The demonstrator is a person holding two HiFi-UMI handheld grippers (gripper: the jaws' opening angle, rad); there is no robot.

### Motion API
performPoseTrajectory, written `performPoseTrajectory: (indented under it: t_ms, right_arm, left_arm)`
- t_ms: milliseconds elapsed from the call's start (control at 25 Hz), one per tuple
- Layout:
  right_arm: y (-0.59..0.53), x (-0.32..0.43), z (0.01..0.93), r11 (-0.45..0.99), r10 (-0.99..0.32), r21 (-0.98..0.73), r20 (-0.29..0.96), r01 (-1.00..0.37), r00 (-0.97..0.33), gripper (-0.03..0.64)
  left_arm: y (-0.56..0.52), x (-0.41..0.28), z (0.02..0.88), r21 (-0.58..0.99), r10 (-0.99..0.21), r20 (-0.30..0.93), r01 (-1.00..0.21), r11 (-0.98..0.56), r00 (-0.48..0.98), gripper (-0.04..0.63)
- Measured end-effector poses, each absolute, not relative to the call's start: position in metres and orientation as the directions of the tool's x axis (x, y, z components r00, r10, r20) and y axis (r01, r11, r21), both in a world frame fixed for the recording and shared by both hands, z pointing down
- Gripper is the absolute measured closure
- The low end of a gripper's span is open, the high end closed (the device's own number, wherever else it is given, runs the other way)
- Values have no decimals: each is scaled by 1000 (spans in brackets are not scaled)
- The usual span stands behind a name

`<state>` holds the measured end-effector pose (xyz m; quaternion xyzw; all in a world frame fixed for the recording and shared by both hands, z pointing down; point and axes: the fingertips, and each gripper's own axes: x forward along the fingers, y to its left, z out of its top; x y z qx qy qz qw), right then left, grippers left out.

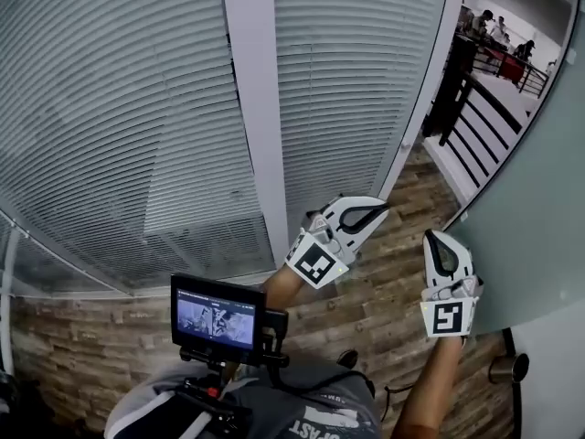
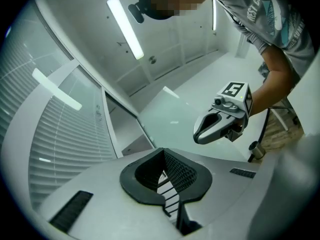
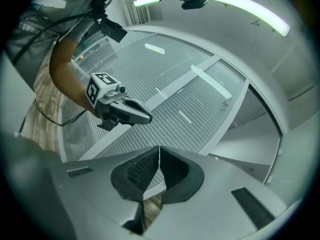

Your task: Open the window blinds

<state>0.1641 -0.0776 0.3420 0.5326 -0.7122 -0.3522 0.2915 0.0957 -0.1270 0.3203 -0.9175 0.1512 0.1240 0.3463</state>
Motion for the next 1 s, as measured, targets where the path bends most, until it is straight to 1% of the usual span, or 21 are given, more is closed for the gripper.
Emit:
performPoseTrajectory:
  t_ms: [120,240,360,480,600,800,1000]
  right_arm:
    - [-105,192,348,227,-945,807,49,-545,-322,612]
    - [-126,233,351,241,-936,801,42,-548,-350,612]
    - [-149,256,348,281,-916,800,59,-530,-397,612]
    - [-165,277,351,304,-896,798,54,-520,-440,612]
    - [-177,302,370,311,-883,794,39,-522,-468,612]
    - [-201,318,366,327,-868,786,30,-525,-496,612]
    - [-236,315,366,342,-858,786,38,-515,-512,612]
  left_arm:
    - [-151,124,331,-587,-247,-325,-400,-704,913,591]
    - [-164,160,340,-584,-286,-300,-412,-699,910,592]
    - [-184,183,338,-584,-336,-299,-450,-676,893,591]
    - [-198,206,337,-591,-358,-308,-472,-654,882,591]
    - [-204,229,357,-604,-384,-301,-486,-632,873,591]
    - [-215,237,356,-627,-438,-267,-500,-598,859,591]
    - [-252,230,351,-620,-461,-296,-535,-574,837,591]
